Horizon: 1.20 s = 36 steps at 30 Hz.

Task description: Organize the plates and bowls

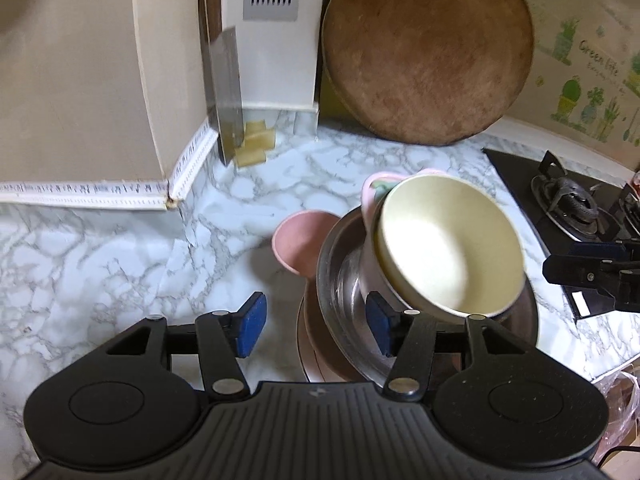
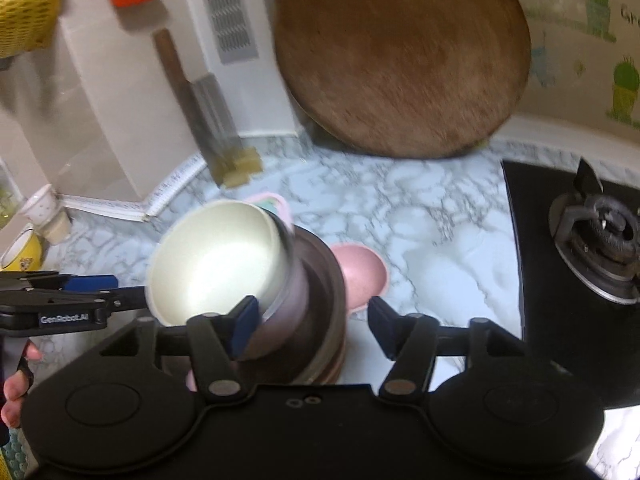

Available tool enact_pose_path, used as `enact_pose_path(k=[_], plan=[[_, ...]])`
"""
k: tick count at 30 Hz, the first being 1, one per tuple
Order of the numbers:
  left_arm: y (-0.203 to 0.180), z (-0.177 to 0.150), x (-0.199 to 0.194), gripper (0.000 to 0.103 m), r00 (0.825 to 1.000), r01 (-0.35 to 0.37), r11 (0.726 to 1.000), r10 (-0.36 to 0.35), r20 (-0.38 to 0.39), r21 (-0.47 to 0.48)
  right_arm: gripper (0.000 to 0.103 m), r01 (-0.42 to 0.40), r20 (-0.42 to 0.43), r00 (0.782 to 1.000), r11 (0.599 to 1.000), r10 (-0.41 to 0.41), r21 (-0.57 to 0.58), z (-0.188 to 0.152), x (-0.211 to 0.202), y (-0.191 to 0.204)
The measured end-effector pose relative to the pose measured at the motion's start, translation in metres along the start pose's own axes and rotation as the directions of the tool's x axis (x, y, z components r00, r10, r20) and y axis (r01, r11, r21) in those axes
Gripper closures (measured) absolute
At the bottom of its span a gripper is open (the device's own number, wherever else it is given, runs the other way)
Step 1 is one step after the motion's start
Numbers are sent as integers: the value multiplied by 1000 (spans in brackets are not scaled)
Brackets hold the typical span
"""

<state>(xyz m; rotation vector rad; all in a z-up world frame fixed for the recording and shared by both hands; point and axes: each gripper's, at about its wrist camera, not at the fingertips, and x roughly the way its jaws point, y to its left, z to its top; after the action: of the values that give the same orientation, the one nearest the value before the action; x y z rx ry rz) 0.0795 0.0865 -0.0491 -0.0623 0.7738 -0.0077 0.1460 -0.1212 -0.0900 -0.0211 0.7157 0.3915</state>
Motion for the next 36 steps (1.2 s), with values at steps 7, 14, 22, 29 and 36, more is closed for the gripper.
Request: enact_pose_path(k=[7,14,22,29,36], plan=[[-6,-8,-42,31,995,10,999,-14,103,35,20,-30,90,995,998,35,-54,-5,-30,21],[-9,-16,-72,22,987,40,999,-42,154,16,5,-40,190,980,995,58,-96,-14,-62,37],[-13,-30,-100,16,979,81,997,-81,186,7,0,-40,261,963,990,74,-132,-26,-89,49],[-16,-41,-116,0,971,64,998,-64,230,6,0,-38,295,953,992,73,-124,-35,-104,53],[-18,-48,-123,0,973,70,998,-68,221,-3,0,-45,296,952,994,73,-101,-39,-110,53]])
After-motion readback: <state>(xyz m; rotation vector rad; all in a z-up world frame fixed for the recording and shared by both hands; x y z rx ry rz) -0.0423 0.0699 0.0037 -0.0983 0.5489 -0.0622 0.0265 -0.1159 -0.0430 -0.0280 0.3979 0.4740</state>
